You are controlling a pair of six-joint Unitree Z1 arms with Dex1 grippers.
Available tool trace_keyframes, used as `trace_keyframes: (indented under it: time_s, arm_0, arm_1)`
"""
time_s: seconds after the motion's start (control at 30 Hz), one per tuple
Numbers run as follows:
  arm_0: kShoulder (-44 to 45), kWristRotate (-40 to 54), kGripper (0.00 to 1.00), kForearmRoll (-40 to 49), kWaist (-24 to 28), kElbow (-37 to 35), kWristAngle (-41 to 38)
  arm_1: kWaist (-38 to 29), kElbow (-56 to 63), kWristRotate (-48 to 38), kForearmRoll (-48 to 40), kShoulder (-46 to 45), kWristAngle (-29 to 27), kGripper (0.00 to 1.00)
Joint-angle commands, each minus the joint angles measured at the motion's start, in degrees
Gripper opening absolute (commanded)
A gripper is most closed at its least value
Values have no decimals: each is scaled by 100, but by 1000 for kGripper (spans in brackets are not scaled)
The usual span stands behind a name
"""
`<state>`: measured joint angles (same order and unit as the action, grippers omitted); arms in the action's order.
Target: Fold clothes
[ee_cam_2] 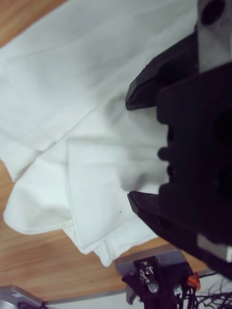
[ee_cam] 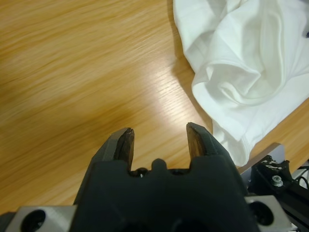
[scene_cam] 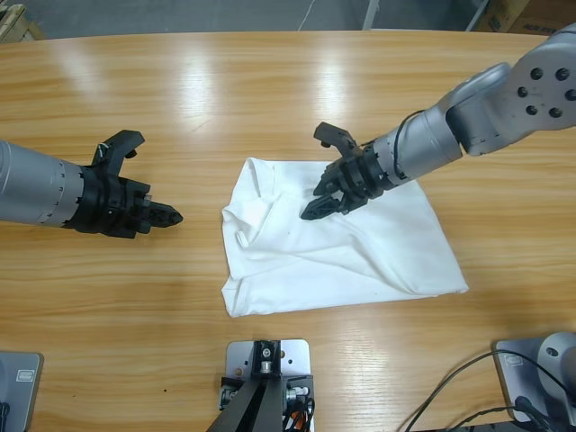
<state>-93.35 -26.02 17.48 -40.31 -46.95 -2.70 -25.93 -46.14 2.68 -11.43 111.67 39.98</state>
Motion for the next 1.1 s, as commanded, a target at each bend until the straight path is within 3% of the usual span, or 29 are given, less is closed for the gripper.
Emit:
trace_keyframes:
  time_s: [0.03,0.07,0.17,0.27,0.3,0.33,0.5,0.73,0.9,0.93,0.97,1.1]
  arm_0:
    - [-312,-65,434,-136,-56,134,-90]
    - [-323,-68,434,-147,-55,134,-90]
    - [-368,-65,434,-199,-56,155,-90]
    - [-400,-68,434,-236,-55,225,-90]
    - [-398,-70,434,-254,-56,248,-90]
    - [-393,-70,434,-270,-53,266,-90]
    - [-381,-74,434,-287,-56,276,-90]
    - [-412,-97,434,-377,-109,355,-90]
    - [-404,-123,434,-377,-174,366,-90]
    - [-404,-135,434,-377,-190,371,-90]
    - [-400,-151,434,-377,-202,371,-90]
    - [-333,-332,431,-428,-223,352,-178]
  arm_1:
    - [85,15,-65,-22,282,676,364]
    - [65,42,-65,-17,232,730,351]
    - [44,115,-65,-24,39,825,132]
    - [44,119,-65,8,-221,892,106]
    - [44,108,-65,38,-304,919,22]
    - [44,105,-65,46,-339,941,0]
    - [-181,170,-115,176,-517,1237,0]
    - [-1577,307,-725,396,-699,1337,0]
    - [-1990,377,-967,396,-652,1353,14]
    - [-1998,386,-994,396,-641,1349,494]
    - [-1998,397,-1023,396,-641,1307,717]
    - [-1998,405,-1050,340,-822,1089,995]
